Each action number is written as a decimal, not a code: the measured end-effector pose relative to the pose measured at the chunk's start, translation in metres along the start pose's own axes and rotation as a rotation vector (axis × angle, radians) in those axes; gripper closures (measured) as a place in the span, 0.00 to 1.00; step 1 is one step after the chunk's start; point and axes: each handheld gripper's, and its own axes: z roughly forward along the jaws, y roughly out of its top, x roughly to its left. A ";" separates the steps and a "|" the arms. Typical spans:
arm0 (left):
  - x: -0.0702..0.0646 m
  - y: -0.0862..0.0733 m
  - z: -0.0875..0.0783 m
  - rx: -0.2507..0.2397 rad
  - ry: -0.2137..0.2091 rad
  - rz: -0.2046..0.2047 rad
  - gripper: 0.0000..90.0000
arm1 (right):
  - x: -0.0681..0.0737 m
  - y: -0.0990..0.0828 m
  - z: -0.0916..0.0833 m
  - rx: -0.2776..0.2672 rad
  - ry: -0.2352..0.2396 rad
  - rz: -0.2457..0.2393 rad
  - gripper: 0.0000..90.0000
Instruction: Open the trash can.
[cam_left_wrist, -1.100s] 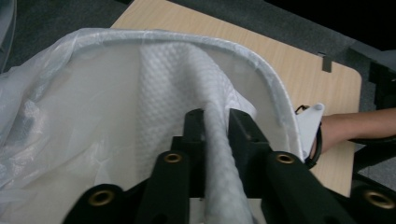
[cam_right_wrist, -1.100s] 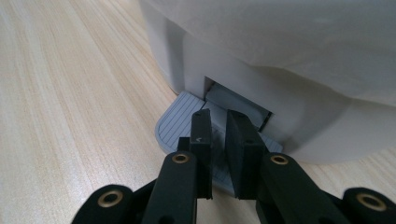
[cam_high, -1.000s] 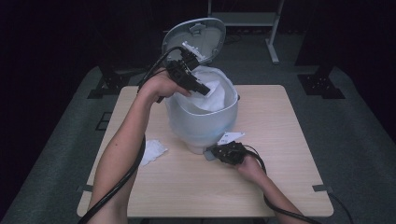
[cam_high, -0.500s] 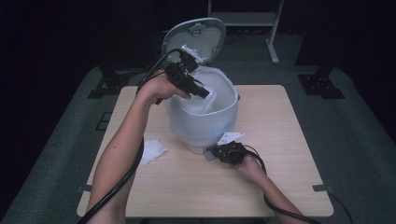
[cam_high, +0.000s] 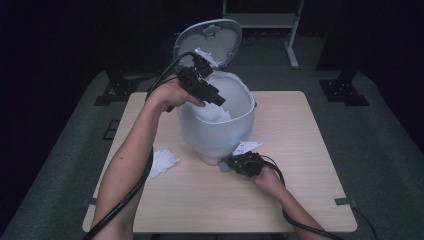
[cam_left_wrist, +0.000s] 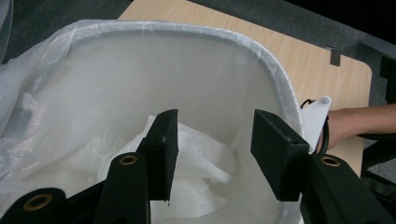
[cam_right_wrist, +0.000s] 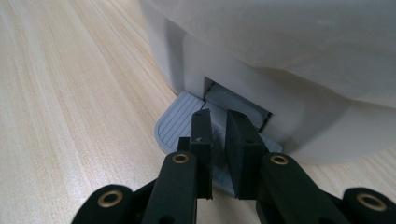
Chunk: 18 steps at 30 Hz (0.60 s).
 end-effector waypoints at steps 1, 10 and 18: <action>0.000 -0.001 -0.001 -0.001 -0.002 0.003 0.57 | 0.000 0.000 0.000 -0.001 0.001 0.002 0.89; -0.006 -0.009 -0.012 -0.023 -0.015 0.003 0.57 | 0.000 0.000 0.000 -0.002 -0.001 0.001 0.90; -0.013 -0.020 -0.024 -0.047 -0.041 0.020 0.58 | 0.000 0.000 0.000 -0.003 -0.002 0.002 0.89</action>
